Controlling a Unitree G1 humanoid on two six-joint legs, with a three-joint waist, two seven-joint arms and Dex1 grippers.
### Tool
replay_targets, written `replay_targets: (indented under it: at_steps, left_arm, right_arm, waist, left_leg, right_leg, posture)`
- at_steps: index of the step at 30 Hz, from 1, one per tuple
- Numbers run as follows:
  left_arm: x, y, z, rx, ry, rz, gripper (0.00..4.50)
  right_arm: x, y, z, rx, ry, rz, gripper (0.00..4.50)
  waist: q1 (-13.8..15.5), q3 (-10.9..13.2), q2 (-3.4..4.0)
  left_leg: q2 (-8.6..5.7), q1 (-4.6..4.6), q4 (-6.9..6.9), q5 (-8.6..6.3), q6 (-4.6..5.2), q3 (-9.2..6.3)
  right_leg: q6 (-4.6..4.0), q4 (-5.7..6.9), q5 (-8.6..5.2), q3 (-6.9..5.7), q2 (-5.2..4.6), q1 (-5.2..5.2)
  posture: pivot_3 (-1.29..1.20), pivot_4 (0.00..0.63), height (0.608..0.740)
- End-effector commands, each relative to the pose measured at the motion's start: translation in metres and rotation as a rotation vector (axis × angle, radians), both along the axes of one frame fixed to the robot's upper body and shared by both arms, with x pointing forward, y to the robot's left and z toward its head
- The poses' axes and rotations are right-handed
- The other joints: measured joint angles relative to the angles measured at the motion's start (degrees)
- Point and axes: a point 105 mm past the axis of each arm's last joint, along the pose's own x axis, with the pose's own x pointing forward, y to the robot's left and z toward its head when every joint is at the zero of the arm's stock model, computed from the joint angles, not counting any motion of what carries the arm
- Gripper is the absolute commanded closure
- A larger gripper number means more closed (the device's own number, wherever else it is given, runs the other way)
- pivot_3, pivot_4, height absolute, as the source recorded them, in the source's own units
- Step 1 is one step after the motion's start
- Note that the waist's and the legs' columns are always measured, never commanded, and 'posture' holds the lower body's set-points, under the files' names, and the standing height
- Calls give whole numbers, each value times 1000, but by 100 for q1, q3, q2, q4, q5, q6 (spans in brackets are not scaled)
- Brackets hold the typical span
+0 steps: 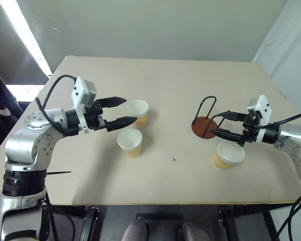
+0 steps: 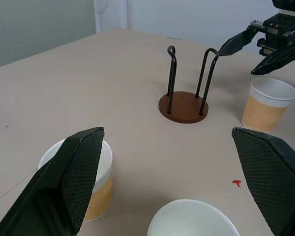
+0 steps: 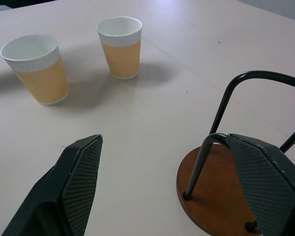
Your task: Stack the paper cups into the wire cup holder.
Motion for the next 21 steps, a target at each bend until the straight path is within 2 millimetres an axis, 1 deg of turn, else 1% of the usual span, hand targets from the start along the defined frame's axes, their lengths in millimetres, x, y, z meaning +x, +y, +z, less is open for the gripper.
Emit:
replay_targets:
  at_steps: [1,6,15,18,21]
  left_arm:
    - [-2,1,12,6,-50,-1,46]
    - [-2,1,12,7,-50,-1,46]
    - [-2,-2,13,7,-51,-13,46]
    - [-1,-4,14,6,-56,-21,46]
    - [-2,-8,16,-3,-60,-48,46]
  right_arm:
    - [-2,-1,10,-10,-42,1,359]
    - [-2,-1,9,-13,-39,-3,359]
    - [-3,-5,7,-25,-25,-24,359]
    - [-3,-7,9,-9,-18,-32,359]
    - [-5,-5,16,20,-12,-33,359]
  waist:
    - [7,0,0]
    - [15,0,0]
    - [19,0,0]
    - [20,0,0]
    - [21,0,0]
  left_leg:
    - [-2,4,2,0,0,-4]
    - [3,7,7,-3,4,21]
    - [9,10,4,-5,1,27]
    - [9,10,4,-6,1,27]
    - [9,10,4,-6,0,27]
  right_leg:
    - [0,-2,0,-5,0,4]
    - [0,-5,0,21,2,-12]
    - [0,-2,0,26,6,-17]
    - [0,-2,0,27,6,-17]
    - [0,-1,0,27,6,-18]
  posture:
    - [0,150,740]
    - [0,150,740]
    - [0,150,740]
    - [0,150,740]
    - [0,150,740]
